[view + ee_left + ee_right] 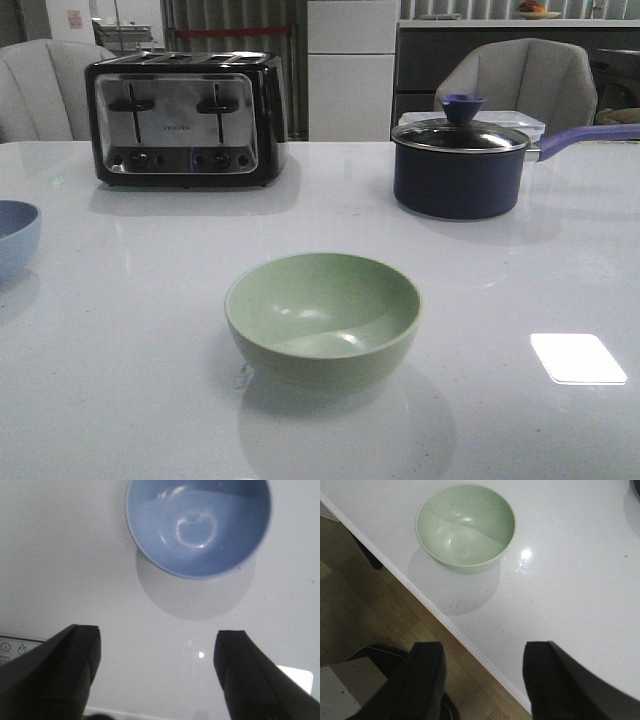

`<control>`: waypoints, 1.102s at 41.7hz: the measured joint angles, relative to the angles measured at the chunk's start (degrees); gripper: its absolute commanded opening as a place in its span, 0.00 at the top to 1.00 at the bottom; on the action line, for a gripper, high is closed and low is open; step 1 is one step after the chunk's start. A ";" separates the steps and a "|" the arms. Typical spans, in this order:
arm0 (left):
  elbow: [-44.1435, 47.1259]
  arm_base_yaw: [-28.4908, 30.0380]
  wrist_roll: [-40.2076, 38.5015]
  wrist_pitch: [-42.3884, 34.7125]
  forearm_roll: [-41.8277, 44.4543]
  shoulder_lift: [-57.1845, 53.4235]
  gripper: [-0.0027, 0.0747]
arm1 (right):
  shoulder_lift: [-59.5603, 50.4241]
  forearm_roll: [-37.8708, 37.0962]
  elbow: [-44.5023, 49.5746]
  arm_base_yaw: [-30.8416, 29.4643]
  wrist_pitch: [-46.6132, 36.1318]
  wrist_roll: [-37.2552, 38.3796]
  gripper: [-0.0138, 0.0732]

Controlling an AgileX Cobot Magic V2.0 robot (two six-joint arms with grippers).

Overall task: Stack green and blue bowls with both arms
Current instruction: 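Move the left gripper to the light blue bowl's rim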

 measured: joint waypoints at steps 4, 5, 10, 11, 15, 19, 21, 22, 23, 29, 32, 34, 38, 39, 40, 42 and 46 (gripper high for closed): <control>-3.59 3.15 1.32 -0.80 -2.69 5.95 0.29 | 0.00 0.00 0.00 0.00 0.00 0.00 0.31; -4.35 3.79 1.86 -1.10 -3.17 7.27 0.30 | 0.00 0.00 0.00 0.00 0.00 0.00 0.31; -8.23 6.56 5.80 -2.47 -8.59 14.46 0.35 | 0.00 0.00 0.00 0.00 0.00 0.00 0.31; -8.91 6.93 6.49 -2.48 -9.18 15.70 0.37 | 0.00 0.00 0.00 0.00 0.00 0.00 0.31; -11.94 7.79 8.86 -3.70 -12.01 21.09 0.42 | 0.00 0.00 0.00 0.00 0.00 0.00 0.31; -14.37 7.88 9.58 -5.12 -13.07 25.50 0.47 | 0.00 0.00 0.00 0.00 0.00 0.00 0.31; -15.52 7.88 9.68 -5.78 -13.40 27.52 0.48 | 0.00 0.00 0.00 0.00 0.00 0.00 0.31; -15.75 7.88 9.68 -6.22 -13.60 28.31 0.49 | 0.00 0.00 0.00 0.00 0.00 0.00 0.31; -16.18 7.88 9.70 -6.66 -13.65 29.25 0.50 | 0.00 0.00 0.00 0.00 0.00 0.00 0.31; -17.37 7.88 10.02 -8.32 -13.99 32.50 0.55 | 0.00 0.00 0.00 0.00 0.00 0.00 0.31; -17.47 7.88 10.02 -9.12 -14.10 33.05 0.61 | 0.00 0.00 0.00 0.00 0.00 0.00 0.31; -17.47 7.88 10.02 -9.35 -14.10 33.19 0.66 | 0.00 0.00 0.00 0.00 0.00 0.00 0.31; -17.69 7.88 10.20 -9.43 -14.10 33.22 0.75 | 0.00 0.00 0.00 0.00 0.00 0.00 0.31; -17.69 7.88 10.20 -9.43 -14.10 33.22 0.78 | 0.00 0.00 0.00 0.00 0.00 0.00 0.31; -17.81 7.88 10.20 -9.43 -14.10 33.22 0.81 | 0.00 0.00 0.00 0.00 0.00 0.00 0.31; -17.81 7.88 10.47 -9.43 -14.10 33.22 0.85 | 0.00 0.00 0.00 0.00 0.00 0.00 0.31; -17.81 7.88 11.07 -8.97 -14.25 33.22 0.84 | 0.00 0.00 0.00 0.00 0.00 0.00 0.31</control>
